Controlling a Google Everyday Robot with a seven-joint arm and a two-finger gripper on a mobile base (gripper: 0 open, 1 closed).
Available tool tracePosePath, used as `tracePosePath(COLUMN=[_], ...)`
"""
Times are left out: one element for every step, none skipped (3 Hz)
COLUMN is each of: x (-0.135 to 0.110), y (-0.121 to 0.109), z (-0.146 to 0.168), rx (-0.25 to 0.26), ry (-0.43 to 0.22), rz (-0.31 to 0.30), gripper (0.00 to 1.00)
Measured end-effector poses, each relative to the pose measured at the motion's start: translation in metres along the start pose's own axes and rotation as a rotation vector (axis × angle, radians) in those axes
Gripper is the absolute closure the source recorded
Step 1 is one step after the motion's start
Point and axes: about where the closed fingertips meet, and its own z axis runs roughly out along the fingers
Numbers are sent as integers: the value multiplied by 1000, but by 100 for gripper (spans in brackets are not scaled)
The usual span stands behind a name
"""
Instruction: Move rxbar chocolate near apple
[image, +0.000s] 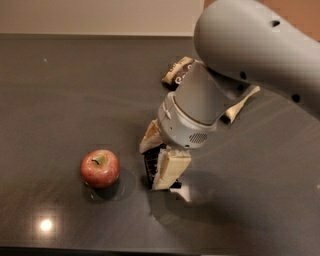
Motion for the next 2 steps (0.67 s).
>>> tracePosePath(x=[-13,-18], y=[-16,-32], z=[13,20], rx=[-11,-1], ry=[-12,-9], rz=[5,22], gripper=[100,82])
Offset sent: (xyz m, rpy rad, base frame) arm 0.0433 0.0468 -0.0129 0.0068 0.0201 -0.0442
